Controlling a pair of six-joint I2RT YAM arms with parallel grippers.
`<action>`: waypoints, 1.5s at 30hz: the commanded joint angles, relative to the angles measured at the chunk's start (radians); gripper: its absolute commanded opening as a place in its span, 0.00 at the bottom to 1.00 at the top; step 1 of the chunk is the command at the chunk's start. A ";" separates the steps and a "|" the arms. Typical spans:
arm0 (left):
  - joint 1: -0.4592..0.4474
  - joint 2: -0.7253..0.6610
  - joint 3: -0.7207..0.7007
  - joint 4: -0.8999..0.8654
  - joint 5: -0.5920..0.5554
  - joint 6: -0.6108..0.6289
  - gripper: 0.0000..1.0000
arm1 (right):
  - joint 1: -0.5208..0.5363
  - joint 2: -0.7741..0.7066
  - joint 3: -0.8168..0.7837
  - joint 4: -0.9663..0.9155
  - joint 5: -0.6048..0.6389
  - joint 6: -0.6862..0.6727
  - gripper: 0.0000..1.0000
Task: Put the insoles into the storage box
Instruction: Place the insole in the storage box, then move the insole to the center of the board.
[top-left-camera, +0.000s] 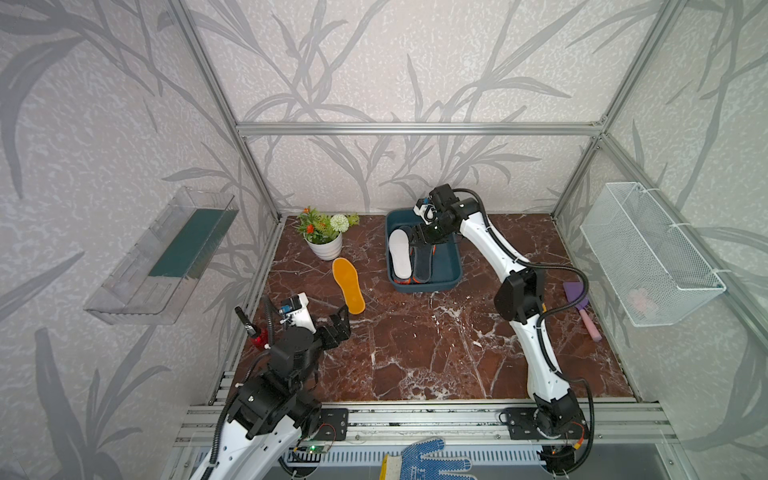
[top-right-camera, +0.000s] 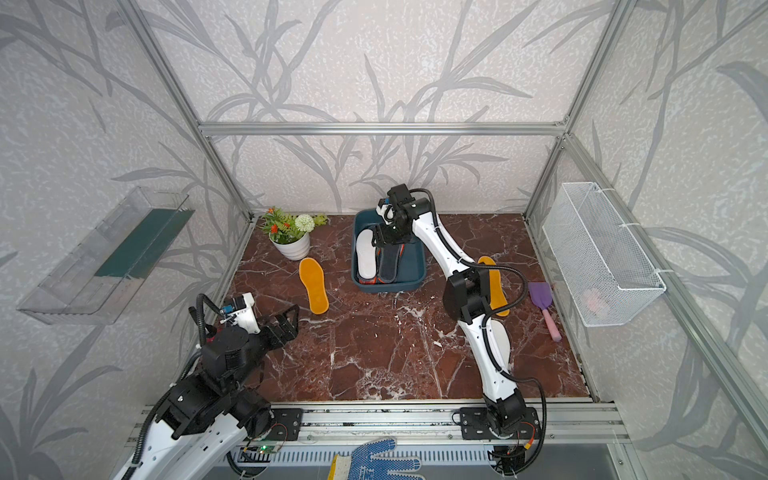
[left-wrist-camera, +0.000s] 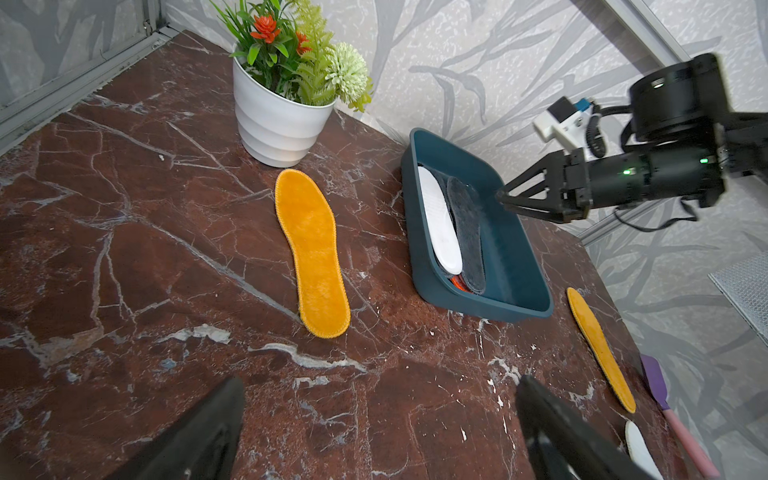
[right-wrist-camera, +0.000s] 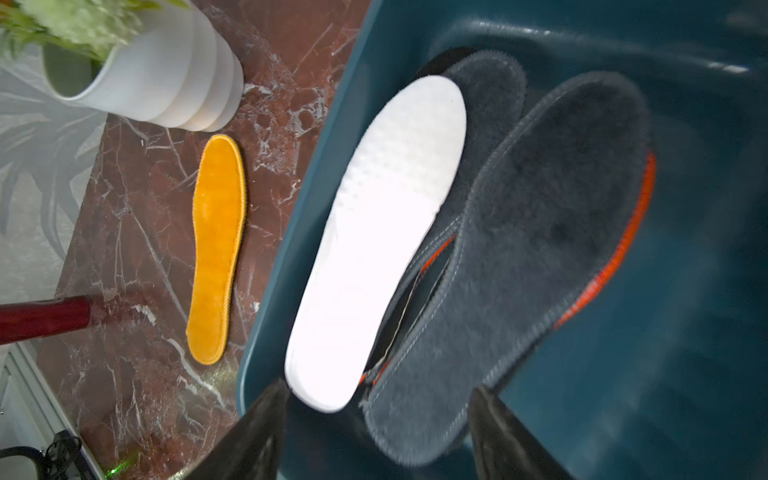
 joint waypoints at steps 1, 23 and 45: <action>0.000 0.019 -0.011 0.050 -0.015 -0.002 0.99 | 0.036 -0.297 -0.308 0.214 0.141 -0.012 0.78; 0.003 0.165 -0.044 0.199 0.005 0.020 0.99 | -0.239 -1.311 -1.710 0.181 0.504 0.400 0.93; 0.003 0.112 -0.074 0.188 0.019 0.011 0.99 | -0.316 -1.268 -1.838 0.200 0.456 0.594 0.53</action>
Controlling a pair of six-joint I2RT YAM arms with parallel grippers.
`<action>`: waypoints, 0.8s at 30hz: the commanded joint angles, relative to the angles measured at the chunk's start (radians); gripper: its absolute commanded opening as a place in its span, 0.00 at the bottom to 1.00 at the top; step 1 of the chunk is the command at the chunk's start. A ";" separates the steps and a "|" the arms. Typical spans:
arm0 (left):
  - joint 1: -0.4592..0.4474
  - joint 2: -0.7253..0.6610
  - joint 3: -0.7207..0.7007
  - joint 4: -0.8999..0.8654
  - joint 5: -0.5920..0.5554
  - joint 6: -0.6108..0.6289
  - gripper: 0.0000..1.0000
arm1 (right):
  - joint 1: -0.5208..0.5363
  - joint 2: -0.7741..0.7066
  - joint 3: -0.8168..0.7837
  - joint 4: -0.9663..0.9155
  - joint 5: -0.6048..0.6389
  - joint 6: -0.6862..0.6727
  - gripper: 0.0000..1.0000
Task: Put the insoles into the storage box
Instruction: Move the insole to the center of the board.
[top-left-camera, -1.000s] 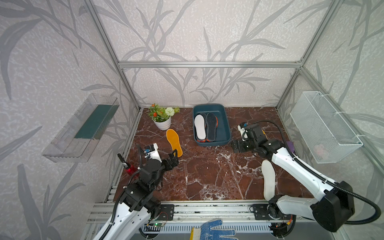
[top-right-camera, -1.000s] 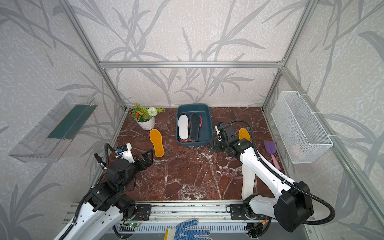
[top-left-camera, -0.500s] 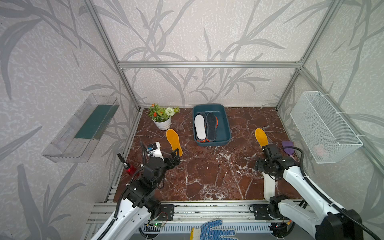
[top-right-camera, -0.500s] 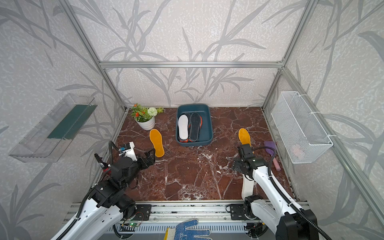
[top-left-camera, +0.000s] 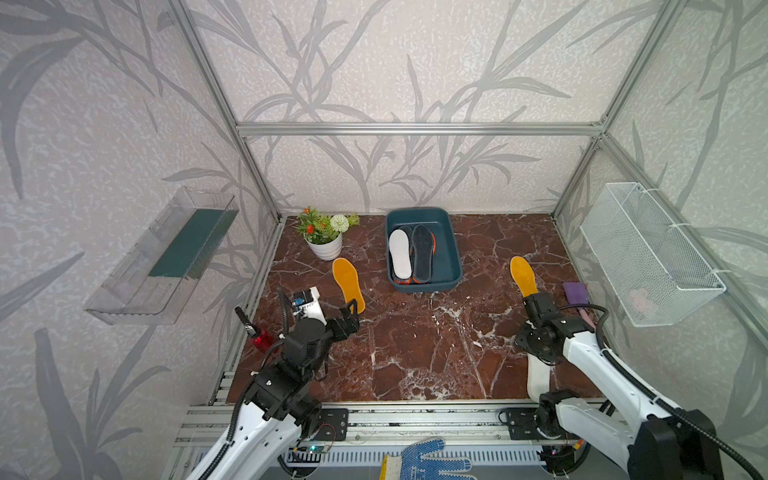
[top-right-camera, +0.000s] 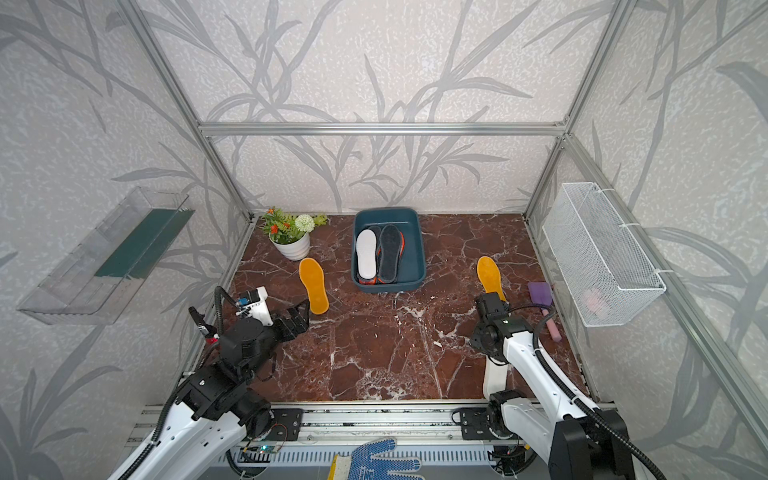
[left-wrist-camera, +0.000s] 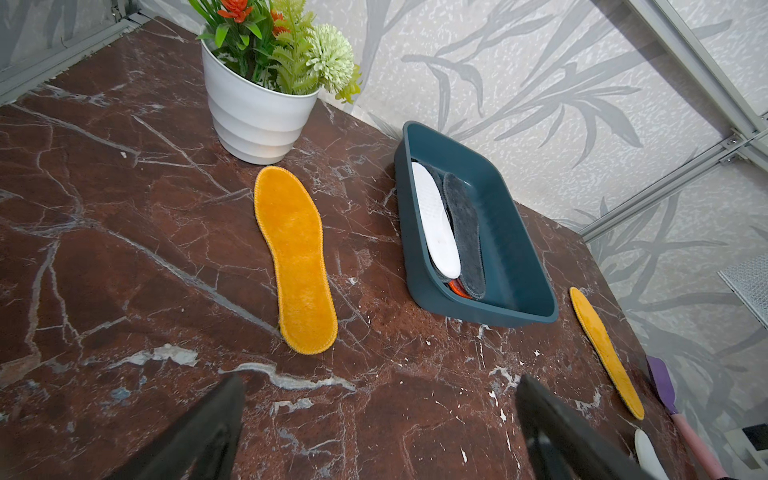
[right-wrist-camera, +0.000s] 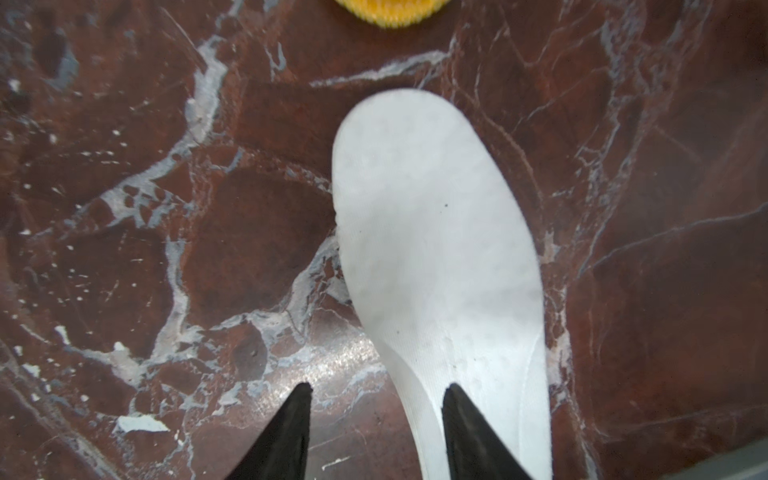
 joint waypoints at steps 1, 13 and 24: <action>0.002 0.001 -0.003 -0.001 0.001 0.001 0.99 | -0.002 0.028 -0.027 0.011 -0.010 0.033 0.53; 0.003 0.011 0.000 0.006 0.002 0.003 0.99 | 0.002 0.154 -0.039 0.190 -0.196 -0.039 0.53; 0.003 0.020 0.005 0.013 0.008 -0.006 0.99 | 0.214 0.286 0.184 0.089 -0.102 -0.100 0.41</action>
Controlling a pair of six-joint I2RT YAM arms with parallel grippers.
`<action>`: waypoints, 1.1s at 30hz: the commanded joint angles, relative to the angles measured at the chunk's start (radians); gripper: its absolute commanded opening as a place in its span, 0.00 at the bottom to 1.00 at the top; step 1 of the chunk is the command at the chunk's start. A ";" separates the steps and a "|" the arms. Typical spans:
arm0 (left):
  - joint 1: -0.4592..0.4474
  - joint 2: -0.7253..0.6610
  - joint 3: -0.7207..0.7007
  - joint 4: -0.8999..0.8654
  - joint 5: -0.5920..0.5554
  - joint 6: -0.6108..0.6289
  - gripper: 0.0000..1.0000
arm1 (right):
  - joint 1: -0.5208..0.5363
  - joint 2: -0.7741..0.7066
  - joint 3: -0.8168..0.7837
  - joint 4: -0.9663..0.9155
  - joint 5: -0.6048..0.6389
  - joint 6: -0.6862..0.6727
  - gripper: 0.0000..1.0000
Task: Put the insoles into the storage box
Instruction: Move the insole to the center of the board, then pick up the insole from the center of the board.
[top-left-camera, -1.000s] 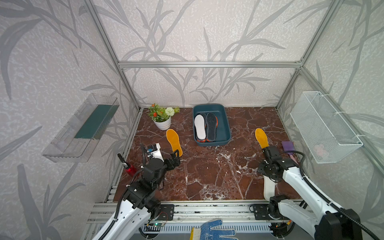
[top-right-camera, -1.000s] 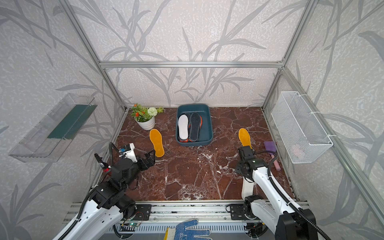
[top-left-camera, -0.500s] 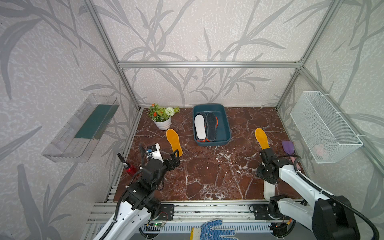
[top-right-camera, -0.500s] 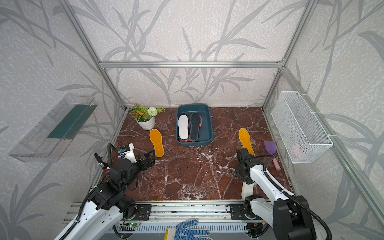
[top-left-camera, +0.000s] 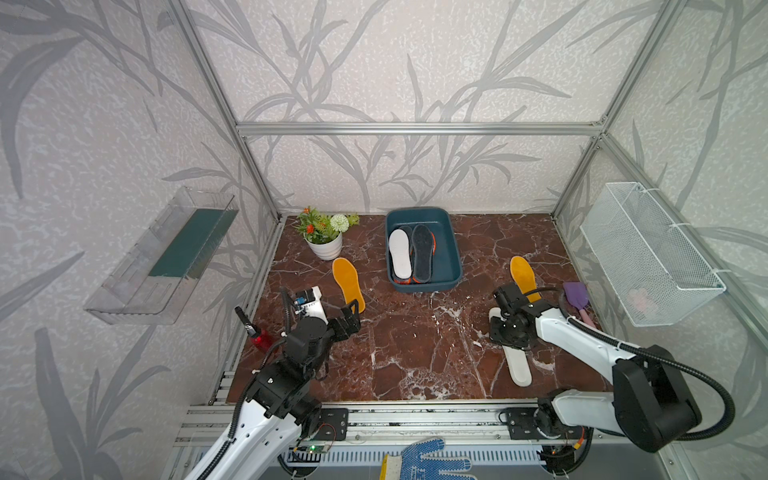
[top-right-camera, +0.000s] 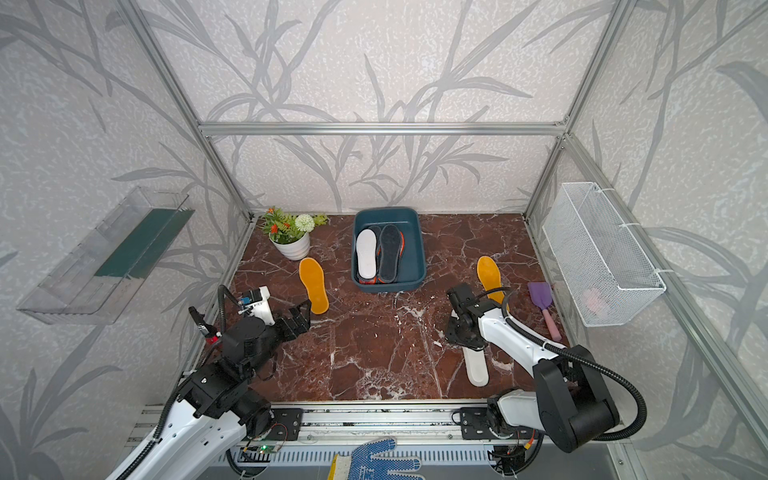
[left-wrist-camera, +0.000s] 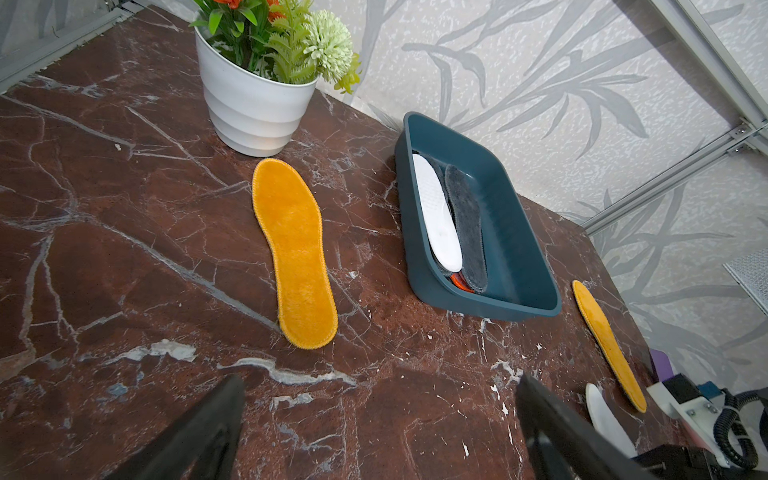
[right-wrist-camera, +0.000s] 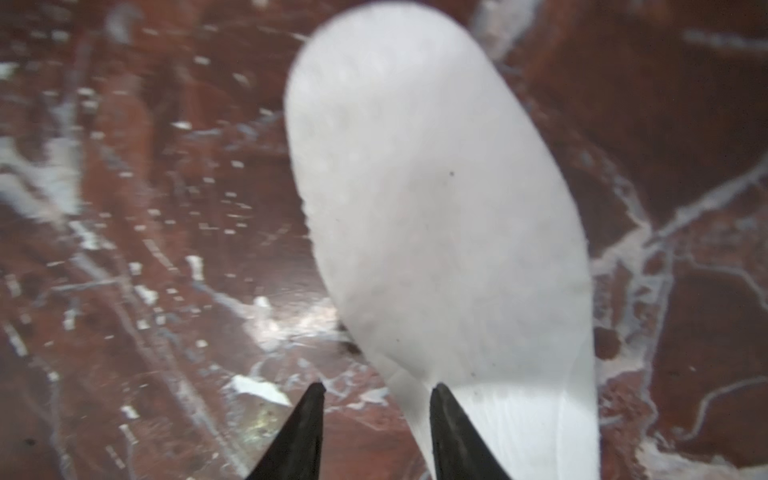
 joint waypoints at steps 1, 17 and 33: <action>0.003 0.001 0.004 0.013 0.000 -0.006 0.99 | 0.001 0.002 0.045 -0.053 0.050 -0.028 0.41; 0.004 0.051 0.000 0.047 0.013 -0.002 0.99 | -0.258 -0.093 -0.018 -0.119 0.077 -0.152 0.38; 0.004 0.036 0.011 0.029 0.015 0.003 0.99 | -0.281 0.054 -0.046 -0.015 -0.084 -0.153 0.33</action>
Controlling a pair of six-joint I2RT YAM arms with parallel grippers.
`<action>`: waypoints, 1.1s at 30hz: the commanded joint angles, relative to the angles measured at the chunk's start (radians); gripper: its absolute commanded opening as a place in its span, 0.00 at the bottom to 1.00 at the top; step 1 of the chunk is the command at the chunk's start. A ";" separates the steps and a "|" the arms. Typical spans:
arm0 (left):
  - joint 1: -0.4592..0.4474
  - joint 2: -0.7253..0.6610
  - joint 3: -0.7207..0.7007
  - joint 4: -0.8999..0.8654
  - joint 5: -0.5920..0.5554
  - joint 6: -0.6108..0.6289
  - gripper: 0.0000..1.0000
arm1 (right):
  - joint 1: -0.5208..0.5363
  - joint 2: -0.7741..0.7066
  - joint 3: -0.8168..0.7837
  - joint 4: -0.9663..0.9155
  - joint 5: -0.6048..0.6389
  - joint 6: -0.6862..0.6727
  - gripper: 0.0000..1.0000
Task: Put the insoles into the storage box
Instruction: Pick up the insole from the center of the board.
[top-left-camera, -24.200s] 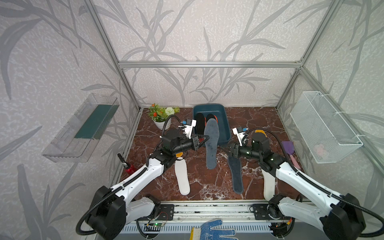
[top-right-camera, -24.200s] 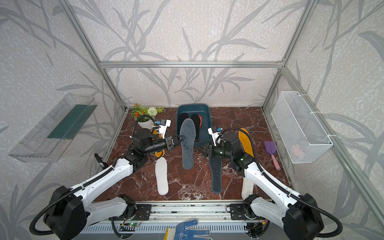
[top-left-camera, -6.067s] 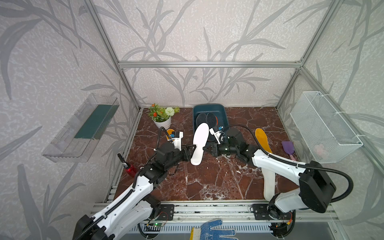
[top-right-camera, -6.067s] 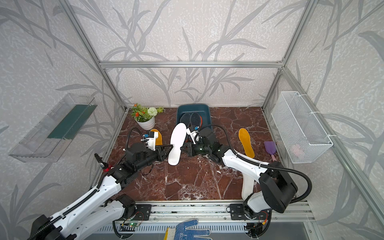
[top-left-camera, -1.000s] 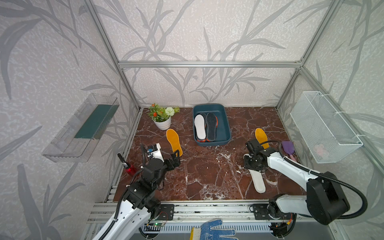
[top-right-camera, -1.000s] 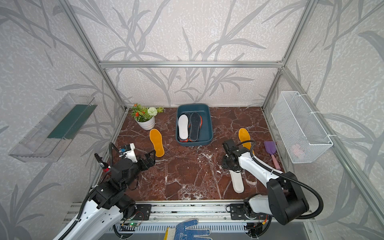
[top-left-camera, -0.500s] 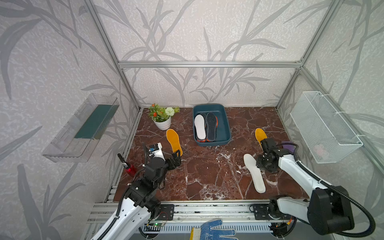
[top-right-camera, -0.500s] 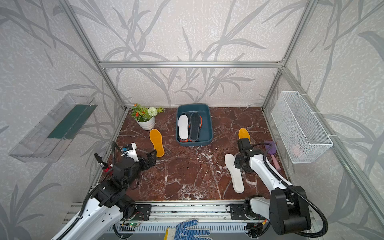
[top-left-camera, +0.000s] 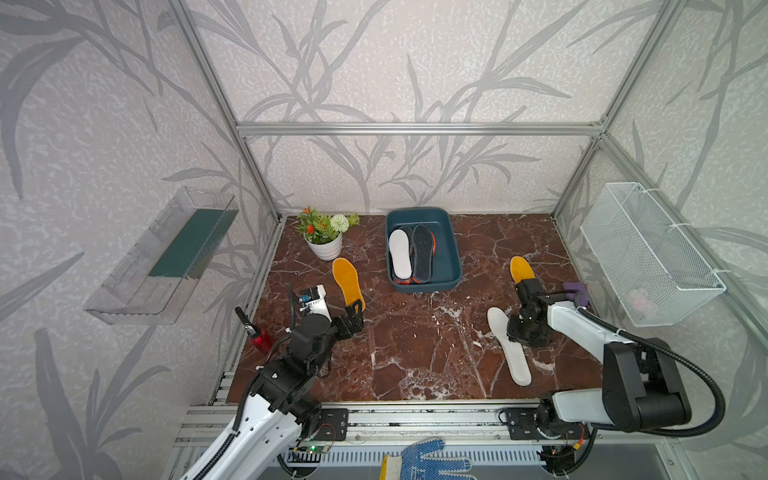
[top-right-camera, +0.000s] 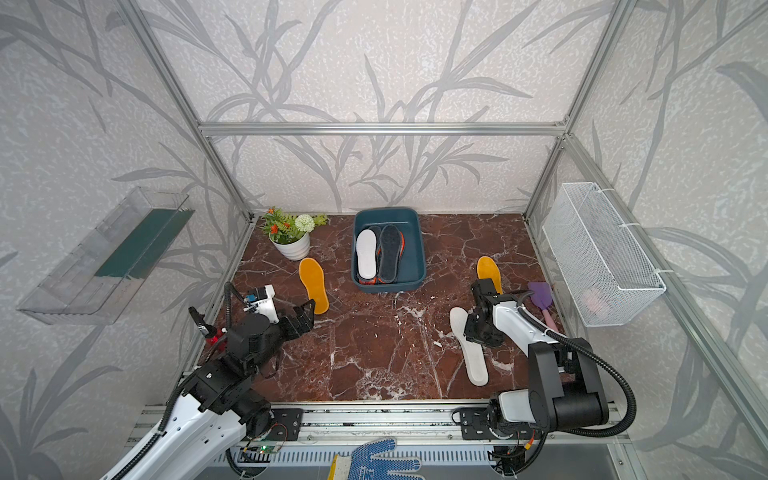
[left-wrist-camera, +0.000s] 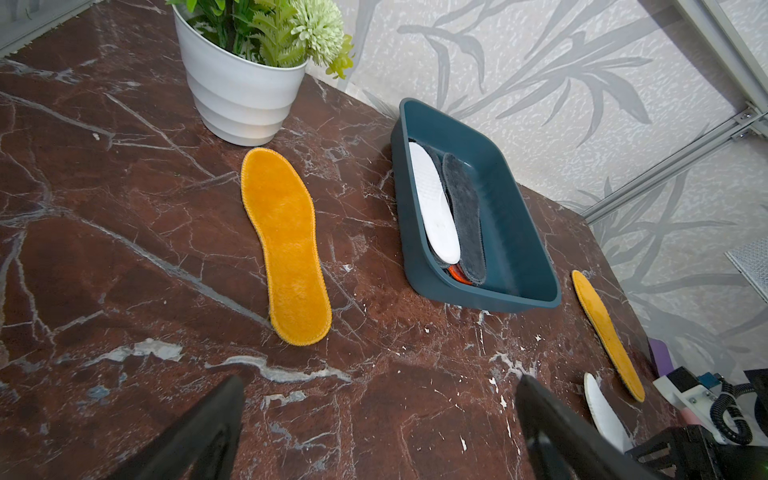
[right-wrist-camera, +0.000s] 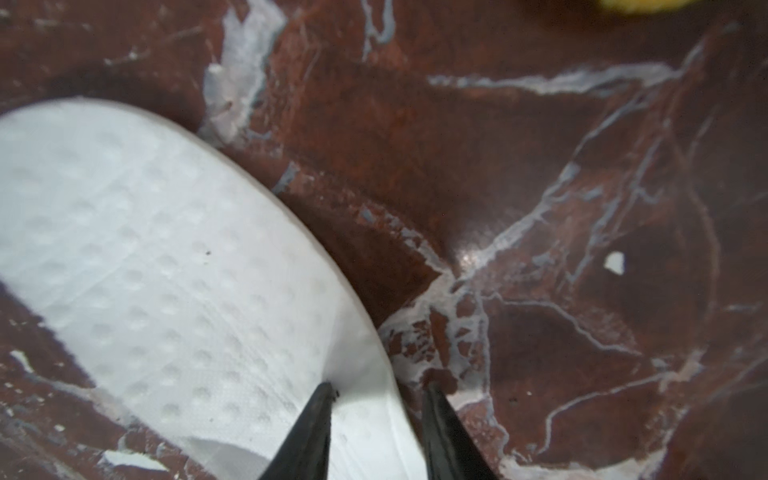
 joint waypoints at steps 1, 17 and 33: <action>0.005 -0.010 0.011 -0.001 -0.008 0.003 0.99 | -0.003 -0.011 -0.025 0.027 -0.066 0.000 0.31; 0.005 0.012 0.015 0.033 0.005 -0.006 0.99 | -0.003 -0.115 -0.039 0.044 -0.136 0.012 0.00; -0.003 0.371 0.097 0.315 0.392 -0.064 0.70 | 0.304 -0.269 0.184 -0.001 -0.032 0.136 0.00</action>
